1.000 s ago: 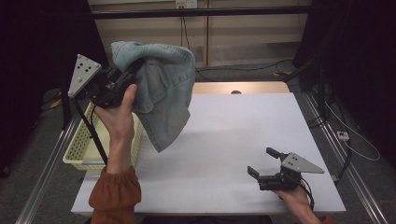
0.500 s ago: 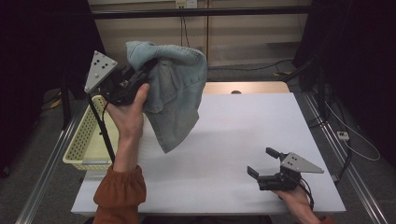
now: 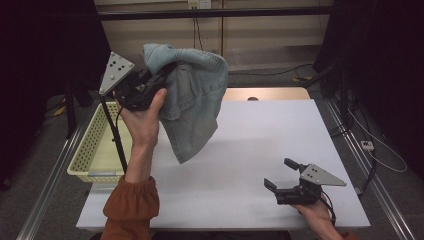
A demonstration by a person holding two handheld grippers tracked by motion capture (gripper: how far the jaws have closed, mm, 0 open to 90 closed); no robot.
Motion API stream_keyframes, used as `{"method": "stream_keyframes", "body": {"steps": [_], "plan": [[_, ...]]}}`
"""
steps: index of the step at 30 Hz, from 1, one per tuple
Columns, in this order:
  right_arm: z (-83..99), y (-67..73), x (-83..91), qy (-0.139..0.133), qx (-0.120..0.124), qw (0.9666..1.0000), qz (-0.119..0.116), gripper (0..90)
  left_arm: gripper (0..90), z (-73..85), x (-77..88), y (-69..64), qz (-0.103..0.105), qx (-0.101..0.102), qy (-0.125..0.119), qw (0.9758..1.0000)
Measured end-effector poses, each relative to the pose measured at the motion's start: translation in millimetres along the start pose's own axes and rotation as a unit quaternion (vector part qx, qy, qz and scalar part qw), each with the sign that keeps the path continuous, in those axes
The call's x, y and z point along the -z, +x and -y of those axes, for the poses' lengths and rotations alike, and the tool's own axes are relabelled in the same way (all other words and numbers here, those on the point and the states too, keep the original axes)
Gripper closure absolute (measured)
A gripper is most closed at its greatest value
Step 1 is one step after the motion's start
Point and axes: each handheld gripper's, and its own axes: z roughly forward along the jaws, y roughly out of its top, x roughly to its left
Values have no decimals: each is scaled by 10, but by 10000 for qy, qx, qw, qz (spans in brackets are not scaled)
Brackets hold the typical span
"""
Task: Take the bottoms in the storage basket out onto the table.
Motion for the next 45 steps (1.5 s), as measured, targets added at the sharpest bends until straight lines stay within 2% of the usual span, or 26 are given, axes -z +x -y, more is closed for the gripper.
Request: {"method": "stream_keyframes", "body": {"steps": [24,42,45], "plan": [[-4,4,10,-24,3,10000,-31,0,800,121,-341,-257,345,-14,274,9990],[-2,3,11,-11,-6,10000,-32,0,800,421,-630,-348,352,42,714,9968],[-2,4,12,-9,4,10000,-38,0,799,473,-641,-380,388,-39,799,9960]]}}
